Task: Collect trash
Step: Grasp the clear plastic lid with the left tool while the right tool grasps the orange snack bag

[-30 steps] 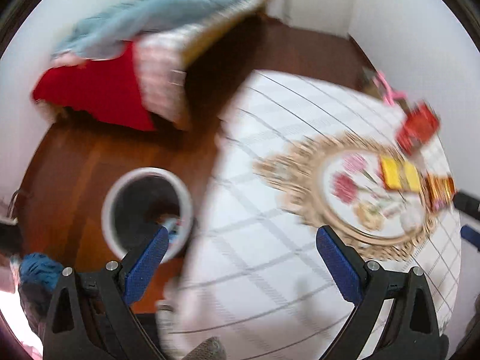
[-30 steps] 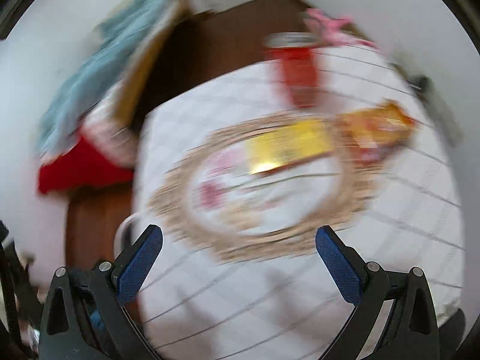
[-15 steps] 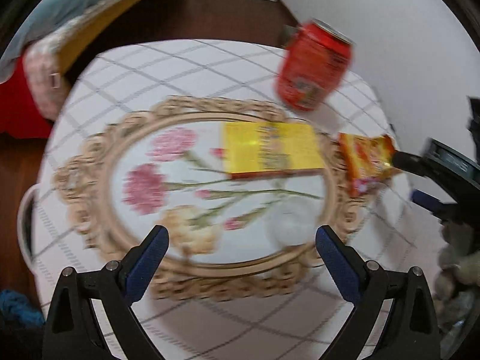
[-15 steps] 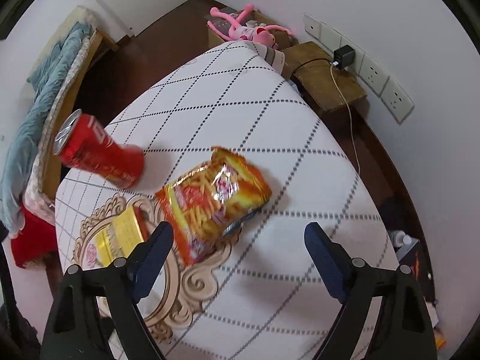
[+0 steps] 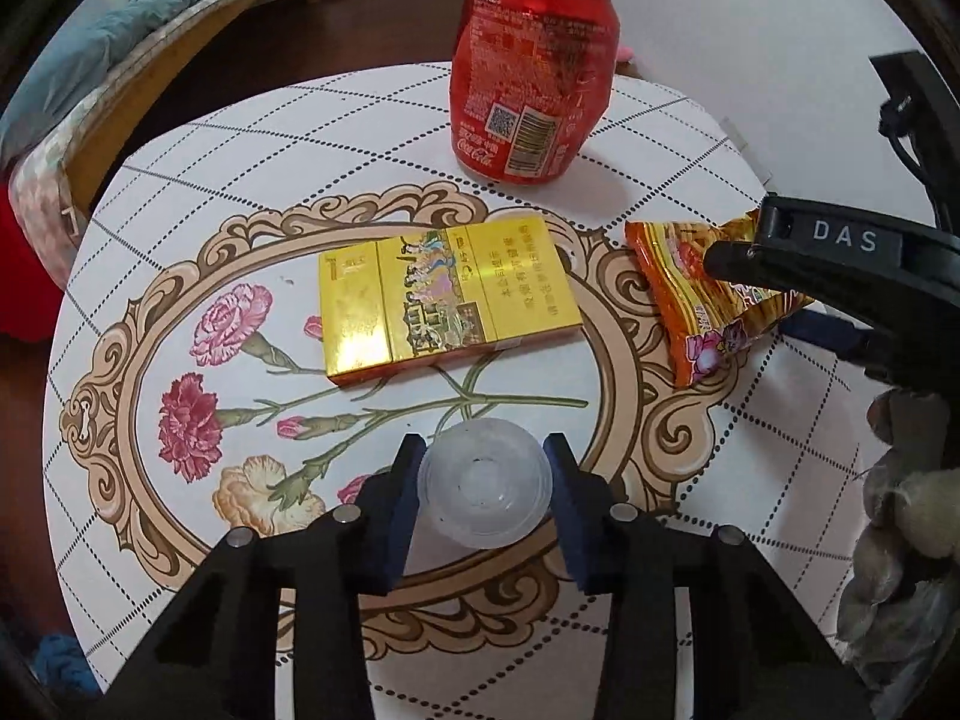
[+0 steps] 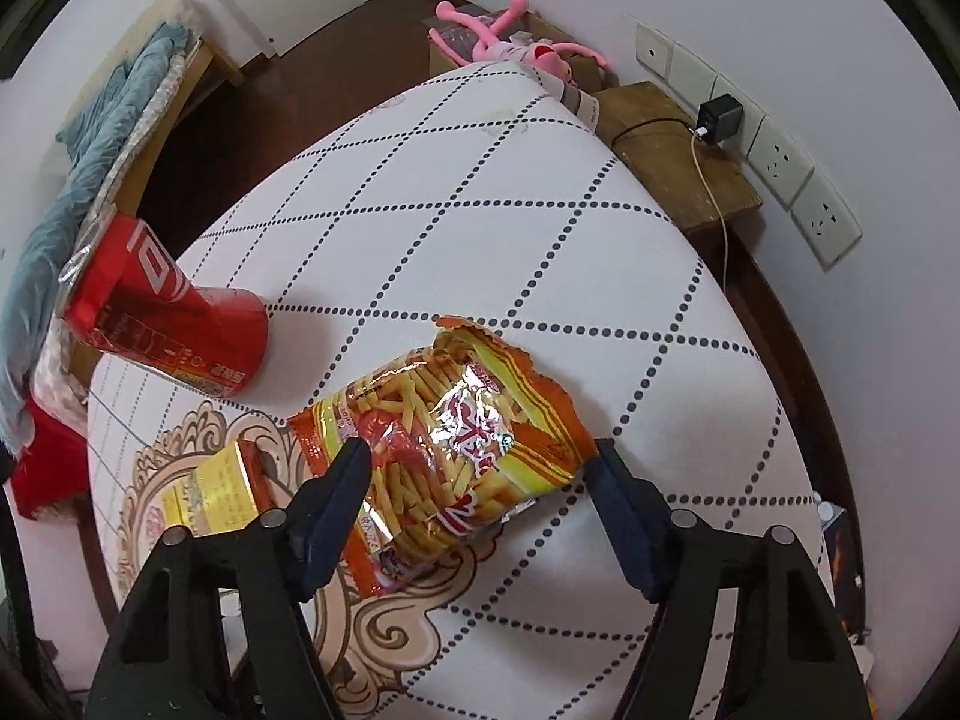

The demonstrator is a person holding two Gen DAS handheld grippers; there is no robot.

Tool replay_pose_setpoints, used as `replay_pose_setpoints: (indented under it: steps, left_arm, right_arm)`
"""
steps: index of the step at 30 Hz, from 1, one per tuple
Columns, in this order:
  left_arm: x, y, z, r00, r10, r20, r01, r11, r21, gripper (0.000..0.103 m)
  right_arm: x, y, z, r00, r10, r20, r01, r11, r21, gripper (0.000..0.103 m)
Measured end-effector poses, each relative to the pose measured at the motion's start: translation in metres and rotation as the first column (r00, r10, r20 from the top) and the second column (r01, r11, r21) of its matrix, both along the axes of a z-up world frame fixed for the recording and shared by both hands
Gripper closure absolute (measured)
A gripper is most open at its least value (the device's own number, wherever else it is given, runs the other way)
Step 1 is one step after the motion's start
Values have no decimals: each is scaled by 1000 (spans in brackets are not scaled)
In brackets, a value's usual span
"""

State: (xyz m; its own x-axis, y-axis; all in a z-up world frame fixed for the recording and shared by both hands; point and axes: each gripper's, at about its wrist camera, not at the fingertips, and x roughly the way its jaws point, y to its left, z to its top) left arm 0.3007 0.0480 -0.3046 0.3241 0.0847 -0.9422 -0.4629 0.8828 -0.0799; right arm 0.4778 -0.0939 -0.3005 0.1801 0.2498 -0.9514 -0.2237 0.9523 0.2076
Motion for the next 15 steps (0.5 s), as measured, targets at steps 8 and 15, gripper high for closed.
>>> replay_pose_setpoints:
  steps: [8, 15]
  left_arm:
    - [-1, -2, 8, 1000, -19, 5, 18, 996, 84, 67]
    - [-23, 3, 35, 999, -16, 37, 10, 988, 155, 67]
  right_arm:
    - [-14, 10, 4, 989, 115, 91, -104, 988, -111, 84]
    - [-41, 1, 30, 974, 169, 153, -160, 984, -73, 84]
